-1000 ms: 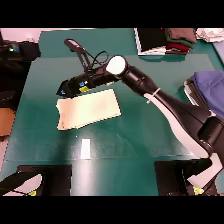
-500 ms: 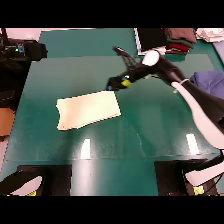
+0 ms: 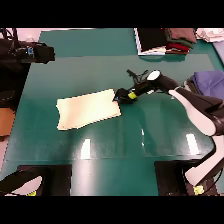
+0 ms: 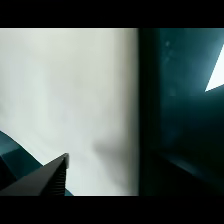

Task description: Fold the shirts.

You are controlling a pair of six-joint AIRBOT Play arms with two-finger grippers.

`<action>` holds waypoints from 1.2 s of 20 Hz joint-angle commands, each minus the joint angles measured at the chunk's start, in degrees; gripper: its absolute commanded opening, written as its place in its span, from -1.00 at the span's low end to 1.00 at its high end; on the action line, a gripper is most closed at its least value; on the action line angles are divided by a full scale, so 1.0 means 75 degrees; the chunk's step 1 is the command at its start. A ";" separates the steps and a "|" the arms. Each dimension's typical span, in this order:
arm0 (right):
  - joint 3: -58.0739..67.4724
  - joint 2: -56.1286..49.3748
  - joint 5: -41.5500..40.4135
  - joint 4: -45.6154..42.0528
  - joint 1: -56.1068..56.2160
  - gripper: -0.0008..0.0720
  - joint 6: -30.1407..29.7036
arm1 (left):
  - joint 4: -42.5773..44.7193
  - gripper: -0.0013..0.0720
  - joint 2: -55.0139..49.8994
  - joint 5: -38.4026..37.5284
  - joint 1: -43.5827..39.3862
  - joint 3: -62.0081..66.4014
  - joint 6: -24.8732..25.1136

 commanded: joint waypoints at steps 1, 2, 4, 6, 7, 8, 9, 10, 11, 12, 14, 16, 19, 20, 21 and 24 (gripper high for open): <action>0.0816 -0.0766 -0.0428 0.0108 0.0764 0.40 -0.0038 | -0.0017 -0.90 -0.0044 -0.0029 0.0003 -0.0006 -0.0003; 0.1081 -0.0959 -0.0603 0.0111 0.0988 0.29 -0.0026 | -0.0041 -0.90 -0.0047 -0.0067 0.0003 -0.0006 -0.0003; 0.1594 -0.1215 -0.0927 0.0073 0.1396 -0.55 -0.0052 | -0.0172 -0.90 -0.0047 -0.0128 0.0003 -0.0006 -0.0003; 0.2092 -0.1276 -0.1160 0.0009 0.1550 -0.93 -0.0169 | -0.0376 -0.90 -0.0044 -0.0137 0.0003 -0.0006 -0.0003; 0.2393 -0.1253 -0.1128 -0.0015 0.1501 -0.93 -0.0166 | -0.0472 -0.90 -0.0047 -0.0137 -0.0052 -0.0006 0.0000; 0.2664 -0.1174 -0.1020 -0.0224 0.1370 -0.93 -0.0157 | -0.0431 -0.90 -0.0044 -0.0137 -0.0192 -0.0006 0.0000; 0.2929 -0.1017 -0.0845 -0.0609 0.1139 -0.93 -0.0137 | -0.0408 -0.90 -0.0044 -0.0134 -0.0396 -0.0006 0.0000; 0.3130 -0.0799 -0.0656 -0.1081 0.0868 -0.93 -0.0023 | -0.0376 -0.90 -0.0047 -0.0114 -0.0659 -0.0006 0.0003; 0.3249 -0.0490 -0.0431 -0.1682 0.0493 -0.93 0.0204 | -0.0364 -0.90 -0.0047 -0.0076 -0.0930 -0.0006 0.0058; 0.3284 -0.0152 -0.0227 -0.2200 0.0096 -0.93 0.0428 | -0.0367 -0.90 -0.0047 -0.0029 -0.1154 -0.0006 0.0163; 0.3171 0.0629 0.0117 -0.3057 -0.0898 -0.93 0.0664 | -0.0367 -0.90 -0.0047 0.0079 -0.1498 -0.0006 0.0198; 0.2900 0.1419 0.0364 -0.3689 -0.2031 -0.93 0.0708 | -0.0373 -0.90 -0.0047 0.0157 -0.1673 -0.0006 0.0192; 0.2684 0.2264 0.0720 -0.3972 -0.3896 -0.93 0.0705 | -0.0388 -0.90 -0.0047 0.0157 -0.1714 -0.0006 0.0119; 0.2667 0.2428 0.0734 -0.3975 -0.4462 -0.93 0.0705 | -0.0391 -0.90 -0.0047 0.0178 -0.1714 -0.0006 0.0117; 0.2669 0.2541 0.0717 -0.3963 -0.5047 -0.93 0.0705 | -0.0411 -0.90 -0.0047 0.0248 -0.1714 -0.0006 0.0111; 0.2669 0.2597 0.0635 -0.3829 -0.6414 -0.93 0.0705 | -0.0533 -0.90 -0.0047 0.0428 -0.1714 -0.0006 0.0020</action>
